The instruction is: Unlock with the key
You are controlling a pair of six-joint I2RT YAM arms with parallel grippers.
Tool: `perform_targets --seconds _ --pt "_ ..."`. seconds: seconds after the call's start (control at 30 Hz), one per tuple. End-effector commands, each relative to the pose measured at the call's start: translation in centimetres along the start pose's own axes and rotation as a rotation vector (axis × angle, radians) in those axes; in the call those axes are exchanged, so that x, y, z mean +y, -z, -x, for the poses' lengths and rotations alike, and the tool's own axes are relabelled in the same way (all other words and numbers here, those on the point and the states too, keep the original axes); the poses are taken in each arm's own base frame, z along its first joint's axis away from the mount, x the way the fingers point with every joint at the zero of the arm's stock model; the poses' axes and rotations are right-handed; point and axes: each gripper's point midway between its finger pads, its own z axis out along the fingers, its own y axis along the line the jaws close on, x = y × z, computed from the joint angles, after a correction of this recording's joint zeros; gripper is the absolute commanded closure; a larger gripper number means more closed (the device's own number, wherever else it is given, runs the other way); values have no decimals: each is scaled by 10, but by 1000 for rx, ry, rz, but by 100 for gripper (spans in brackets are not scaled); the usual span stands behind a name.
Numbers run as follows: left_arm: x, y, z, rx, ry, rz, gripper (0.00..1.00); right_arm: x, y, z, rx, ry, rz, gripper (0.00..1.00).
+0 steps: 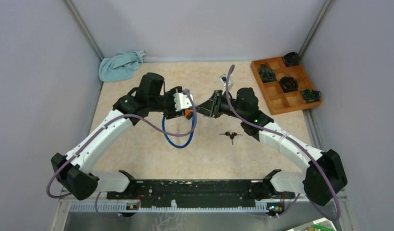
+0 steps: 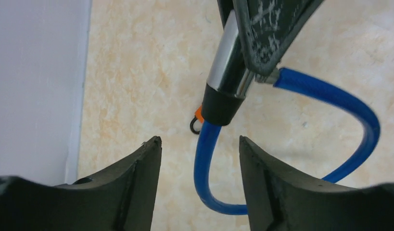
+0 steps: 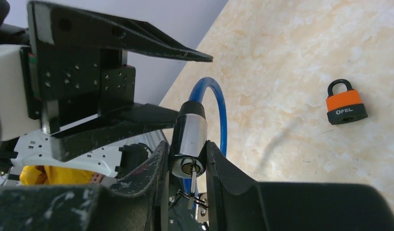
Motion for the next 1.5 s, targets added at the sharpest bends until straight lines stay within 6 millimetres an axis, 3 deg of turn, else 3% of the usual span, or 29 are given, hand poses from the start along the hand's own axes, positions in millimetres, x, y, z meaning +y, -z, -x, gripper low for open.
perform_targets --seconds 0.0,0.1,0.23,0.37,0.47,0.73,0.93,1.03,1.13,1.17,1.3,1.37,1.47 --pt "-6 5 31 -109 38 -67 24 45 11 29 -87 166 123 100" --pt "-25 10 39 -155 66 -195 12 50 14 26 -49 238 142 100" --pt "-52 18 46 -208 131 -401 13 56 21 21 -14 334 172 100" --pt "-65 20 39 -198 185 -542 19 66 29 23 -31 392 211 100" --pt "-73 16 35 -178 235 -626 27 70 30 23 -29 413 226 100" --pt "-66 9 46 -220 269 -646 52 69 21 14 20 436 237 100" --pt "-72 6 50 -244 298 -670 60 73 13 10 31 456 241 100" --pt "-75 4 48 -242 305 -679 71 74 10 10 28 455 241 100" --pt "-76 4 44 -221 301 -673 93 73 9 10 30 450 228 100" --pt "-76 4 43 -214 295 -670 99 70 9 9 36 442 214 92" --pt "-78 7 40 -199 283 -665 100 69 20 20 7 450 163 54" --pt "-77 8 39 -192 286 -659 100 71 31 31 -21 460 159 48" --pt "-77 9 39 -187 293 -651 100 72 49 43 -48 459 169 48"
